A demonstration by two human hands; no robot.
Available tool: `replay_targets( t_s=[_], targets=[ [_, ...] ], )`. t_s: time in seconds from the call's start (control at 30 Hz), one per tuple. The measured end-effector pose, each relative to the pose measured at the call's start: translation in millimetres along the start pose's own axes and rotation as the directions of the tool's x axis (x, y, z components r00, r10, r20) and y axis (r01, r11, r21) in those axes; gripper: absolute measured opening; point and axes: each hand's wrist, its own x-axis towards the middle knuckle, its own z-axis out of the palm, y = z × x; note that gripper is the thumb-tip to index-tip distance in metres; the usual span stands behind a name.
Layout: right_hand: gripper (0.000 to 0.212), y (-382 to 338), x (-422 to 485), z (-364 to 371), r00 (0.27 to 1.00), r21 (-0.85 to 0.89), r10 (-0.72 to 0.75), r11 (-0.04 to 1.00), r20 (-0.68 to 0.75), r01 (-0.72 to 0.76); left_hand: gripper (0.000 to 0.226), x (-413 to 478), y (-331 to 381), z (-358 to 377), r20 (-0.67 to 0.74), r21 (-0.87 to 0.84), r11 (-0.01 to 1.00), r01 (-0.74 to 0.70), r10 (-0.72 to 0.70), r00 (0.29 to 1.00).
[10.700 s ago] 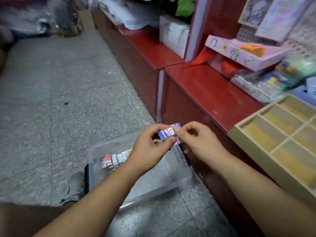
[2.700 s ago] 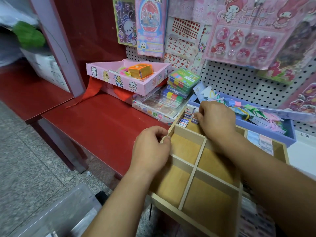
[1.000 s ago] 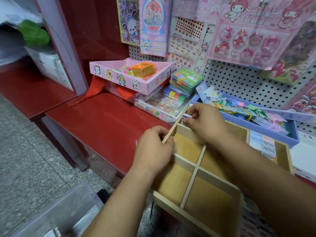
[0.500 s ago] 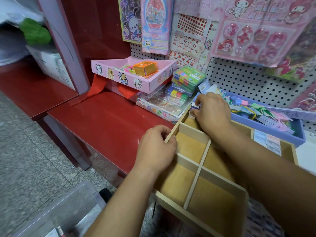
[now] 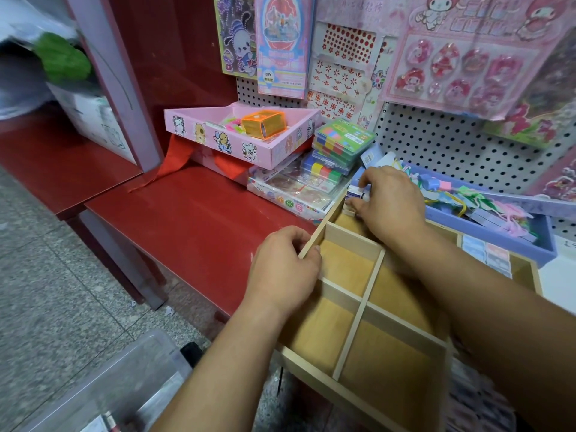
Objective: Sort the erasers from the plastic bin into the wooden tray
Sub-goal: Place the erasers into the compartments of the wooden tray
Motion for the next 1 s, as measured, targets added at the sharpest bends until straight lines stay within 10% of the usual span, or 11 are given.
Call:
replay_targets(
  t_s=[0.53, 0.8, 1.0],
  targets=[
    [0.016, -68.1, -123.0, -75.9, 0.842, 0.272, -0.511, 0.847, 0.174, 0.457, 0.015, -57.0, -4.1, -72.2, -0.27, 0.237, 0.97, -0.049, 0.114, 0.956],
    [0.016, -141.6, -212.3, -62.4, 0.598, 0.443, -0.744, 0.663, 0.298, 0.604, 0.021, -143.4, -87.7, -142.3, -0.389, 0.174, 0.943, 0.282, -0.197, 0.9],
    [0.012, -179.2, -232.4, 14.9, 0.466, 0.436, -0.723, 0.685, 0.511, 0.584, 0.017, -223.1, -205.0, -169.4, -0.487, -0.086, 0.823, 0.561, -0.526, 0.697]
  ],
)
